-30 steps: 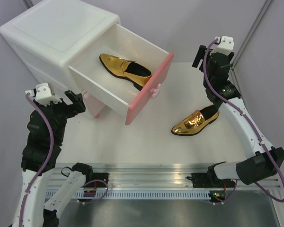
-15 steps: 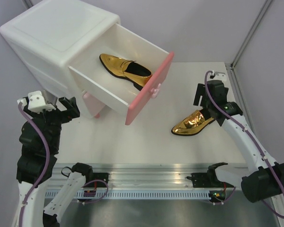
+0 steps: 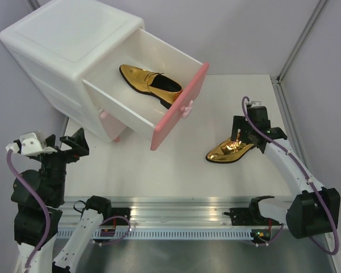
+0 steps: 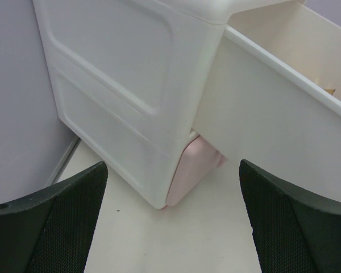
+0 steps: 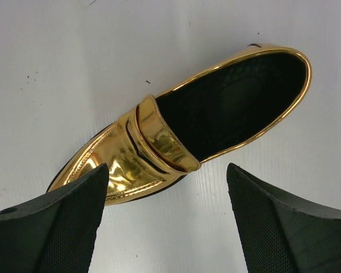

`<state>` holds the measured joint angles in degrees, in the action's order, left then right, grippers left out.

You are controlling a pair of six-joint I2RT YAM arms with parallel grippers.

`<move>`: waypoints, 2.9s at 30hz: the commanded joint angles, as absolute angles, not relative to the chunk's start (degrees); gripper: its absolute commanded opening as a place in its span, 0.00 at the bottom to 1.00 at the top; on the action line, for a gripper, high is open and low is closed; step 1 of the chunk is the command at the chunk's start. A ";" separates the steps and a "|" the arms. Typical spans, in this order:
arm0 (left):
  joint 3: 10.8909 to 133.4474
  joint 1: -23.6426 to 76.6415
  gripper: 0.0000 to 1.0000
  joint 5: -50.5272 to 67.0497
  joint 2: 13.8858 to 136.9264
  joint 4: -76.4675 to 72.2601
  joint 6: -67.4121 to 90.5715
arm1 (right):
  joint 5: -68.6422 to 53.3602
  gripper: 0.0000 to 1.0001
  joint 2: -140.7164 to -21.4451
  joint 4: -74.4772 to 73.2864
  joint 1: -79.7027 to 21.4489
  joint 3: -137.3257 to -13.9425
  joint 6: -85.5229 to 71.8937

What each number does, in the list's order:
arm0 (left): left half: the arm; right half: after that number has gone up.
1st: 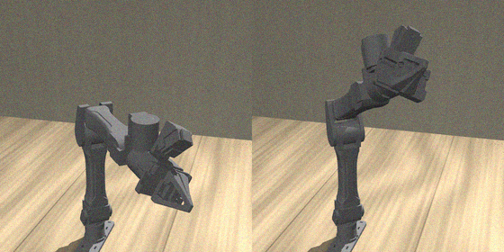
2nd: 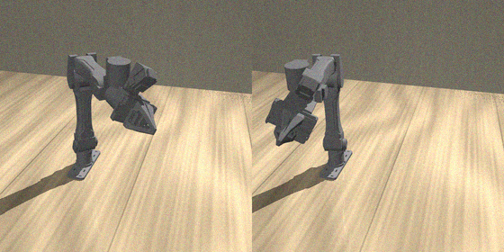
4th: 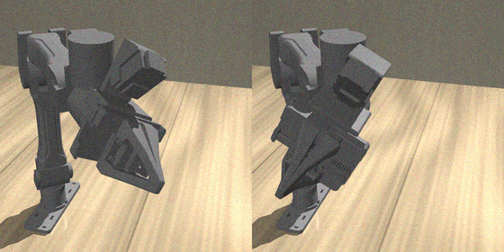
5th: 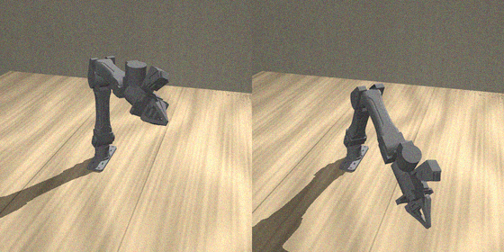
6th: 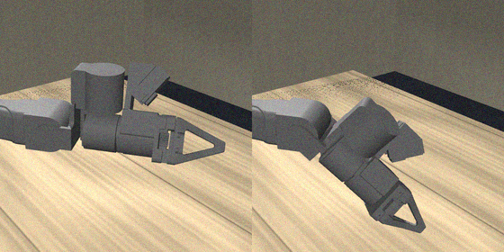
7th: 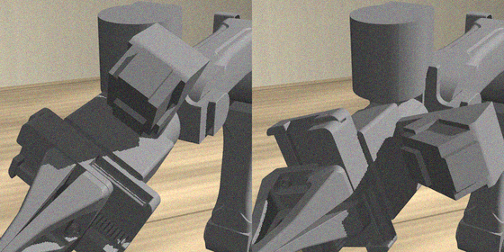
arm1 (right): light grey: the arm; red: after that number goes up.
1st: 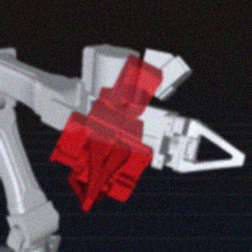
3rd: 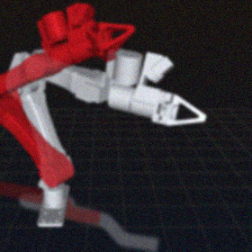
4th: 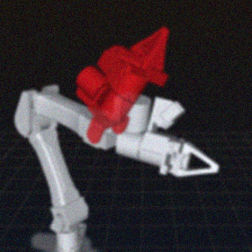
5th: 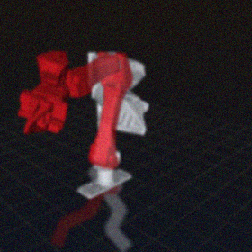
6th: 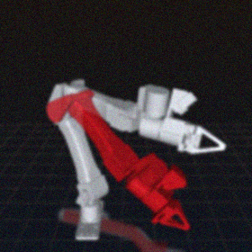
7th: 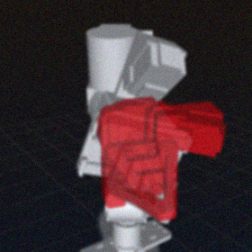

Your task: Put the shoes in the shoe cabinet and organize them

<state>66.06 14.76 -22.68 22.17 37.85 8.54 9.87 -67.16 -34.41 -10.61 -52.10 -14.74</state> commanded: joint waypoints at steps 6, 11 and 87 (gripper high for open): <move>67.67 14.94 1.00 -18.37 22.41 43.94 11.33 | -7.19 0.87 -75.93 -27.25 -5.54 -54.15 -9.39; 68.64 14.94 1.00 -17.23 22.50 47.54 12.30 | -12.03 0.77 -76.55 -24.08 -5.19 -52.12 -10.81; 68.03 15.03 1.00 -16.08 23.91 47.73 15.73 | -8.36 0.66 -64.68 -31.90 -8.60 -40.87 -14.06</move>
